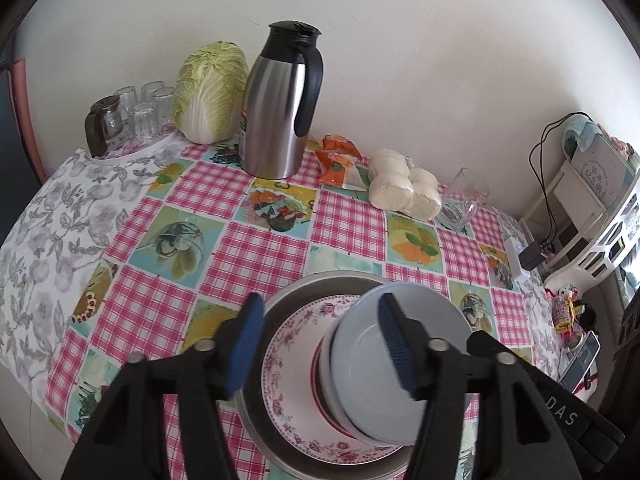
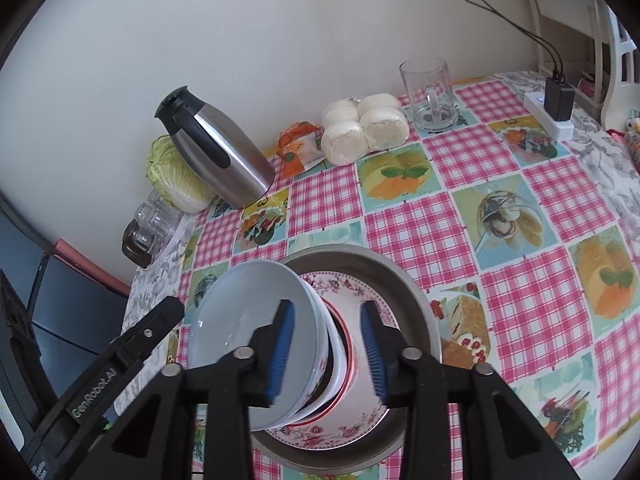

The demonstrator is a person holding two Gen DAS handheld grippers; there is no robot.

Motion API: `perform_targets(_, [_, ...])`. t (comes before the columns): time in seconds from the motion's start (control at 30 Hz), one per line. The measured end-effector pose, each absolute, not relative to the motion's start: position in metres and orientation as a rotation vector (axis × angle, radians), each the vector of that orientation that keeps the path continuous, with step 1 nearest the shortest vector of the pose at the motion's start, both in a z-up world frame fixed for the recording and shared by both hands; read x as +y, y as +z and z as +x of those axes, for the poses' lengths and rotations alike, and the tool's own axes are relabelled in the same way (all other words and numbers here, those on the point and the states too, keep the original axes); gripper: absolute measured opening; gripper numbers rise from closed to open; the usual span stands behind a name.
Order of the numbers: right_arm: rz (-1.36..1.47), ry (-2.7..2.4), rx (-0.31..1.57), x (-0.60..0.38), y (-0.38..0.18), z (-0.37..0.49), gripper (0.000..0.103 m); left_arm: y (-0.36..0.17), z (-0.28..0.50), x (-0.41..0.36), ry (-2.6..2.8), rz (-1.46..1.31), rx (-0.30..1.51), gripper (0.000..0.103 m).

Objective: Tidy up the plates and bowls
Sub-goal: 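Open both grippers and withdraw them from the stacked bowls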

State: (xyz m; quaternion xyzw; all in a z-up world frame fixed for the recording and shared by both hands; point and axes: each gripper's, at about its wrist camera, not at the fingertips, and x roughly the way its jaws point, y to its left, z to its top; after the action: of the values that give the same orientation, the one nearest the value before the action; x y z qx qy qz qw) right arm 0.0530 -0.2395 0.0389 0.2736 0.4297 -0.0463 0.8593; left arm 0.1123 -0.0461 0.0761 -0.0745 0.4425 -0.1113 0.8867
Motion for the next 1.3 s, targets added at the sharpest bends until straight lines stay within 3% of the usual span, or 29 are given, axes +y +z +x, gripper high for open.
perform_targets(0.03, [0.568, -0.104, 0.898, -0.240, 0.040, 0.053, 0.049, 0.077, 0.113, -0.044, -0.217, -0.152, 0.921, 0.076])
perform_targets(0.13, [0.558, -0.112, 0.891, -0.241, 0.042, 0.052, 0.061, 0.076, 0.114, -0.039, -0.166, -0.130, 0.924, 0.082])
perform_targets(0.57, [0.514, -0.128, 0.879, -0.239, 0.042, 0.052, 0.102, 0.074, 0.115, -0.025, -0.029, -0.047, 0.901, 0.096])
perform_targets(0.7, [0.497, -0.136, 0.871, -0.237, 0.042, 0.051, 0.103, 0.071, 0.117, -0.024, 0.000, -0.030, 0.921, 0.100])
perform_targets(1.3, [0.428, -0.147, 0.846, -0.228, 0.049, 0.035, 0.103, 0.073, 0.103, -0.018, -0.020, -0.037, 0.911, 0.101])
